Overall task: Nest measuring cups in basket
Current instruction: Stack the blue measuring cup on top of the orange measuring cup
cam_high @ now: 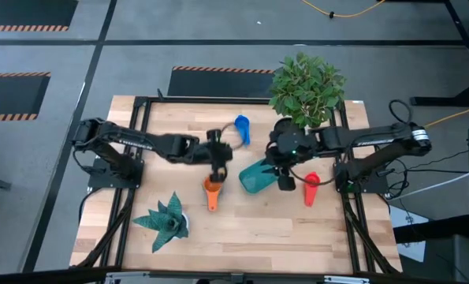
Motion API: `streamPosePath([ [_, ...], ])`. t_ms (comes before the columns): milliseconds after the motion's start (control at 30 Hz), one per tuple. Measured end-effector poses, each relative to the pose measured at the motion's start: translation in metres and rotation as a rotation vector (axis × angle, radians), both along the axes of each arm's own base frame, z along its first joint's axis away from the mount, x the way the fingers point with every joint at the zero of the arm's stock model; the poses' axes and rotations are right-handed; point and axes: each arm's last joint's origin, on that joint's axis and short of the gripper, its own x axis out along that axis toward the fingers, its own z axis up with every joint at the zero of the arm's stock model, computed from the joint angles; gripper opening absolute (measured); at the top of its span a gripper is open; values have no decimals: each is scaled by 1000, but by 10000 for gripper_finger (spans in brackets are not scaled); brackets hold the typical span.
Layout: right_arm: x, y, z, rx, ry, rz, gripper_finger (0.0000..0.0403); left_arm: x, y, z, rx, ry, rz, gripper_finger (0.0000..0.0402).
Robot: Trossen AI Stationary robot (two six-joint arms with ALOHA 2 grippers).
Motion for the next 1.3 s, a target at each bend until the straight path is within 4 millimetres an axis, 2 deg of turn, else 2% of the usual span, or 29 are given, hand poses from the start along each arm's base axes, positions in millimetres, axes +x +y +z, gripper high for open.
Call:
streamPosePath([
  [267, -31, -3, 12, -28, 60, -18, 118, 5, 75, 15, -63, -235, 224, 130],
  [433, -44, -5, 19, -62, 53, -15, 118, 7, 122, 10, -137, -359, 363, 152],
  [600, -50, -6, 25, -89, 24, 12, 118, 9, 161, -13, -145, -379, 474, 153],
  [800, -51, -6, 26, -112, 18, 37, 118, 17, 203, -45, -304, -371, 558, 154],
  [1000, -52, -6, 25, -112, 26, 40, 118, 30, 225, -70, -472, -317, 579, 152],
  [1300, -53, -6, 23, -113, 51, 42, 118, 30, 229, -92, -589, -185, 659, 151],
])
